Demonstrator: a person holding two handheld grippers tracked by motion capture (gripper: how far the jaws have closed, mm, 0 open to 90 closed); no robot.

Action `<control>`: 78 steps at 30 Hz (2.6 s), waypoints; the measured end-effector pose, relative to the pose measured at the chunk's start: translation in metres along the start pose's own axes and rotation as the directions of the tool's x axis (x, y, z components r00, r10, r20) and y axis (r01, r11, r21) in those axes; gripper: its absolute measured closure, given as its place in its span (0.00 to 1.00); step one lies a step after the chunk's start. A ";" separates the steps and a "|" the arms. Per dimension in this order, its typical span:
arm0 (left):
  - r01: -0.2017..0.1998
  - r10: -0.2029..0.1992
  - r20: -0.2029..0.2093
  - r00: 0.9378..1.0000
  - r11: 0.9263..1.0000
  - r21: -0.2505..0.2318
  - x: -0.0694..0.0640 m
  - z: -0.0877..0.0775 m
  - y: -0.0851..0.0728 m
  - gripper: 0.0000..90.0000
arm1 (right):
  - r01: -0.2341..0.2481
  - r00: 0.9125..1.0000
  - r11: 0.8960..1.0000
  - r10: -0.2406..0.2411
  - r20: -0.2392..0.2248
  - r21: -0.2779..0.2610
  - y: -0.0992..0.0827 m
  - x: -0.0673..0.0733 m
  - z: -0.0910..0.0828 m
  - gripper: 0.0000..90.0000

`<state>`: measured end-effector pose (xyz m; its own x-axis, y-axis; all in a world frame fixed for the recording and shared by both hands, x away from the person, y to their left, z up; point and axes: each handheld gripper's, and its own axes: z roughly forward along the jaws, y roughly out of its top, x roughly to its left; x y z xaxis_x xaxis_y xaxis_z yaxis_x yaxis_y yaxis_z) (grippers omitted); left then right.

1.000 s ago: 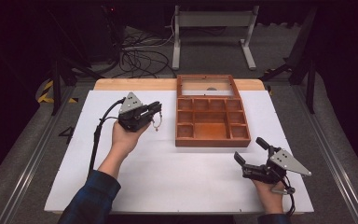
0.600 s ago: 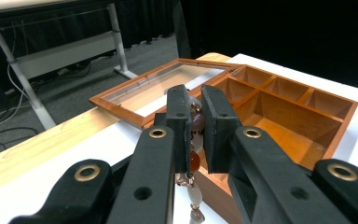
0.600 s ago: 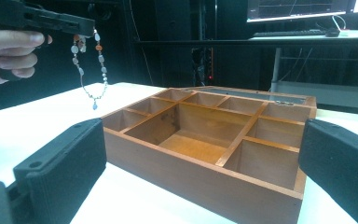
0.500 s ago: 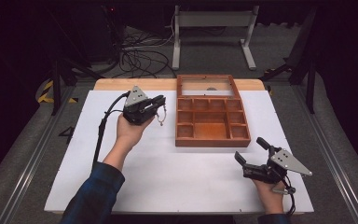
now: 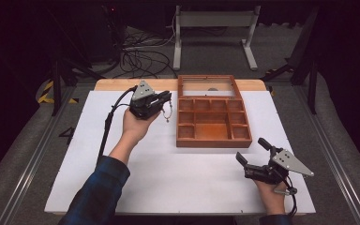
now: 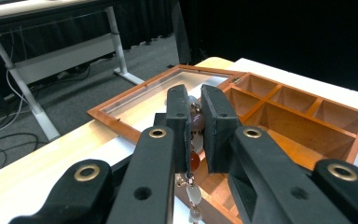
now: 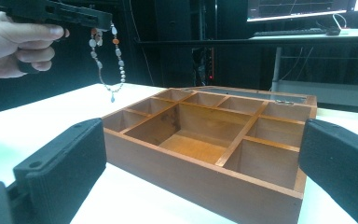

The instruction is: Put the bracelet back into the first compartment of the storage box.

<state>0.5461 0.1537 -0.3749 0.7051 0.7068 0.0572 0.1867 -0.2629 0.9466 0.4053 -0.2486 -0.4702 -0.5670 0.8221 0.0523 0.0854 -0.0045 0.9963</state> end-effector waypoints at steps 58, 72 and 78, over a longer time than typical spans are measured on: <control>0.025 -0.025 -0.003 1.000 0.999 -0.033 0.003 0.091 0.021 0.92 | -0.012 1.000 1.000 0.012 0.009 -0.004 -0.002 -0.008 -0.001 0.02; 0.033 -0.033 0.007 0.999 0.999 0.000 0.003 0.097 0.015 0.91 | -0.019 1.000 1.000 0.019 0.008 -0.008 -0.001 -0.007 -0.002 0.03; 0.031 -0.031 0.009 0.999 0.999 0.017 0.003 0.100 0.012 0.91 | -0.021 1.000 1.000 0.021 0.003 -0.009 -0.001 -0.007 -0.001 0.03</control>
<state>0.6189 0.0872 -0.3950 0.7050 0.7087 0.0251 0.2198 -0.2520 0.9424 0.4079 -0.2551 -0.4719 -0.5622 0.8237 0.0730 0.0900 -0.0268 0.9956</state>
